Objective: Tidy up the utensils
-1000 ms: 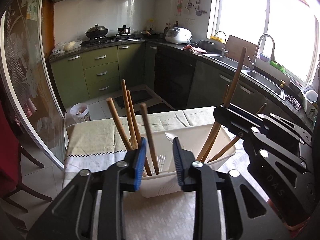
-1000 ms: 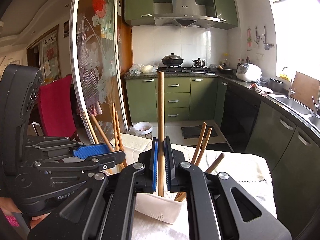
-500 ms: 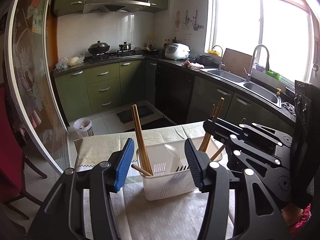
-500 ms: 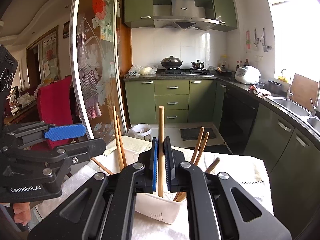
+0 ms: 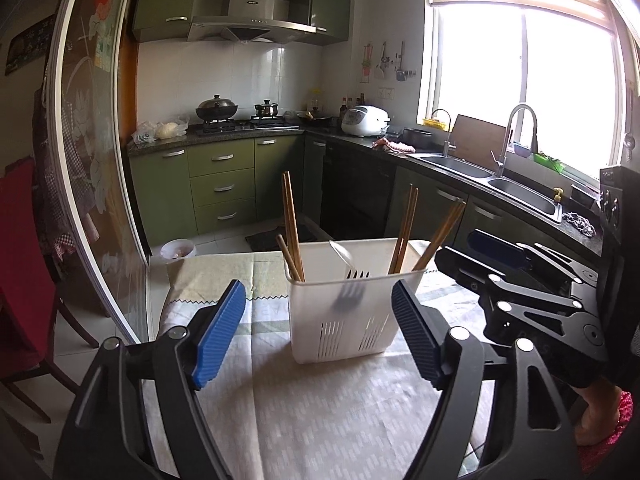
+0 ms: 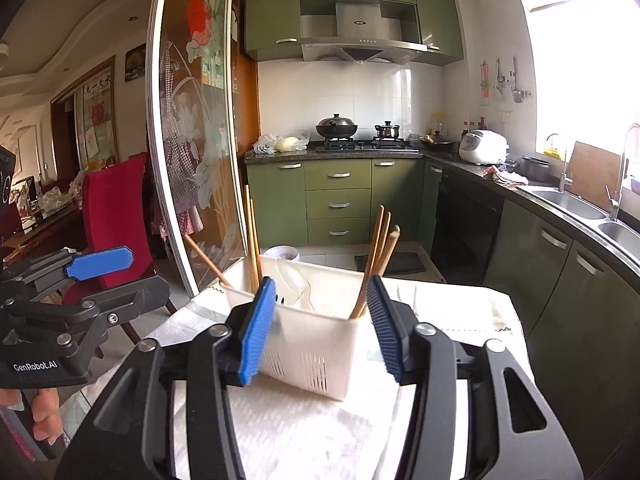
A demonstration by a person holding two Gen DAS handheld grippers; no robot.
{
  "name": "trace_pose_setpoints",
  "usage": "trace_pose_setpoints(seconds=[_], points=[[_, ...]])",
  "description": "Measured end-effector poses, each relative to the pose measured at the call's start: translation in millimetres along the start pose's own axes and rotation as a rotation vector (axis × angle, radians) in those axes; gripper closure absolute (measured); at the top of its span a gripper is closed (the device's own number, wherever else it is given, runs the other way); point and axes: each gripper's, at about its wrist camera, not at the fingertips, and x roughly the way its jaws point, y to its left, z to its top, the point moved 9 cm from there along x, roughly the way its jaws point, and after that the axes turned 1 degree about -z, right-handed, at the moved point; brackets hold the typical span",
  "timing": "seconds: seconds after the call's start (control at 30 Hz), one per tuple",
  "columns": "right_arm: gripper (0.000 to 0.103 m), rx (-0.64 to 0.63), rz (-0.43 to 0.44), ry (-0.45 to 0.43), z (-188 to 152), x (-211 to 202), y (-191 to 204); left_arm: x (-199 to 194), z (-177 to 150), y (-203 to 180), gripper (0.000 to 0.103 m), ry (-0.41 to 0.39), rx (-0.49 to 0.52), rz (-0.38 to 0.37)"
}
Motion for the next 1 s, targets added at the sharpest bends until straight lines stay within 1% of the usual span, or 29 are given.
trace_pose_setpoints(seconds=[0.03, 0.07, 0.1, 0.17, 0.2, 0.27, 0.37, 0.43, 0.5, 0.57, 0.7, 1.0], points=[[0.029, 0.006, -0.001, -0.001, -7.1, -8.5, -0.7, -5.7, -6.2, 1.5, 0.022, -0.007, -0.006, 0.009], [0.019, 0.008, -0.006, 0.0, -14.0, -16.3, -1.7, -12.1, -12.2, 2.2, 0.016, -0.016, -0.009, 0.024], [0.017, 0.007, -0.01, 0.002, -21.4, -25.1, -2.0, -18.6, -18.5, 2.5, 0.014, -0.023, -0.007, 0.034], [0.008, 0.004, -0.032, 0.002, -35.1, -43.4, -2.8, -32.8, -29.4, 4.7, 0.011, -0.039, -0.013, 0.054], [0.005, 0.0, -0.045, 0.0, -41.3, -53.3, -2.8, -39.3, -34.5, 6.5, 0.008, -0.044, -0.02, 0.062], [0.005, -0.01, -0.063, -0.002, -52.9, -72.5, -0.3, -51.6, -43.6, 11.0, 0.007, -0.043, -0.052, 0.07], [0.005, -0.005, -0.067, -0.01, -66.9, -101.8, 4.3, -70.1, -51.7, 18.3, 0.007, -0.046, -0.119, 0.055], [0.005, -0.005, -0.081, -0.017, -73.7, -118.6, 8.9, -83.2, -55.8, 20.3, 0.007, -0.057, -0.146, 0.058], [0.005, -0.006, -0.093, -0.032, -77.2, -133.4, 10.1, -94.1, -57.0, 19.7, 0.007, -0.063, -0.138, 0.078], [0.005, -0.003, -0.094, -0.052, -77.2, -146.0, 12.3, -101.7, -59.6, 15.9, 0.007, -0.058, -0.107, 0.099], [0.005, 0.005, -0.087, -0.057, -79.2, -161.2, 13.9, -113.6, -65.4, 9.0, 0.007, -0.051, -0.081, 0.106], [0.005, 0.006, -0.088, -0.06, -73.8, -166.2, 12.4, -116.0, -68.2, 5.4, 0.007, -0.038, -0.07, 0.103]])
